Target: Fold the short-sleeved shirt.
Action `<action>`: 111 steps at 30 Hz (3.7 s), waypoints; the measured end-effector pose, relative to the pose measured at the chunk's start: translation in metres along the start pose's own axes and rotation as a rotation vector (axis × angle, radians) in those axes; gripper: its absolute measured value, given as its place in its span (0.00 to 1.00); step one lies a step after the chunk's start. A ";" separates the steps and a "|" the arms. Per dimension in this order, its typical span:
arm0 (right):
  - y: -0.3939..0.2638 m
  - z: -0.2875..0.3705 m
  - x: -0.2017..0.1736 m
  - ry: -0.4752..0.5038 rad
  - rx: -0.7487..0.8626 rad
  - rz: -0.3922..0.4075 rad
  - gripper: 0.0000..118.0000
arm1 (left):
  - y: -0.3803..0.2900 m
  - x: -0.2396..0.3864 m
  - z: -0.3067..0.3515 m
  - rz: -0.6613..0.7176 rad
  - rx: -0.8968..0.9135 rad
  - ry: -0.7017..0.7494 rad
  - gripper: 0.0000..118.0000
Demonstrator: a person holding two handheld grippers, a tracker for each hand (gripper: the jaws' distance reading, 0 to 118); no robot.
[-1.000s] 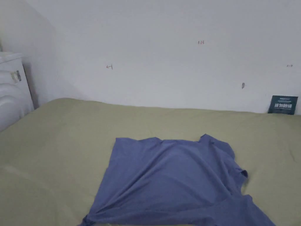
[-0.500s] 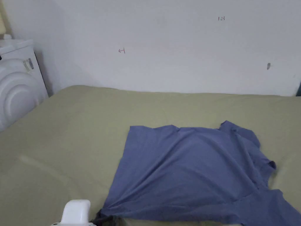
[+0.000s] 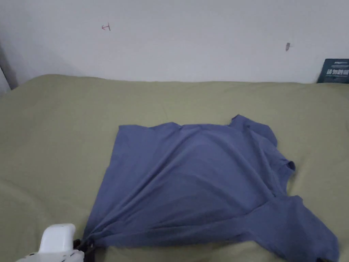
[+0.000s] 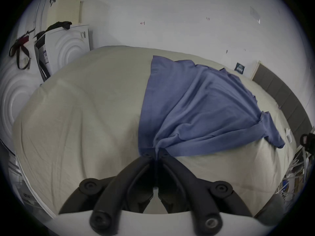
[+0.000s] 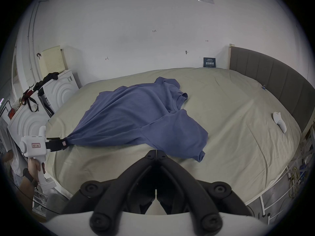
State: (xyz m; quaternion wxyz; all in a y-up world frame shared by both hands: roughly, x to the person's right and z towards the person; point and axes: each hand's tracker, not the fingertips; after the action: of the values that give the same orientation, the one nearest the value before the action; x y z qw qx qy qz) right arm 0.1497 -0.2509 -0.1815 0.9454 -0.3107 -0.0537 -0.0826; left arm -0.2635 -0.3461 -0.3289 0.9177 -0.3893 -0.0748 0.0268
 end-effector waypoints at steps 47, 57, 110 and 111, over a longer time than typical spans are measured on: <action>0.030 -0.038 0.049 -0.118 -0.112 0.020 0.08 | 0.011 -0.004 0.069 -0.036 0.115 -0.075 0.01; 0.073 -0.051 0.055 -0.097 -0.041 0.119 0.08 | 0.059 -0.003 0.059 -0.077 0.123 -0.092 0.01; 0.001 -0.048 -0.014 -0.047 0.077 -0.009 0.01 | 0.013 0.039 0.041 0.088 0.173 0.010 0.00; 0.004 -0.051 -0.012 -0.036 0.067 -0.017 0.01 | 0.021 0.035 0.029 0.100 0.160 0.008 0.00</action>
State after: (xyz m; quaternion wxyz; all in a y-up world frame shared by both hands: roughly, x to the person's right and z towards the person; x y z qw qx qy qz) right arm 0.1414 -0.2767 -0.2264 0.9534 -0.2797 -0.0763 -0.0833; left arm -0.2334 -0.3071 -0.3197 0.9437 -0.3181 -0.0492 0.0767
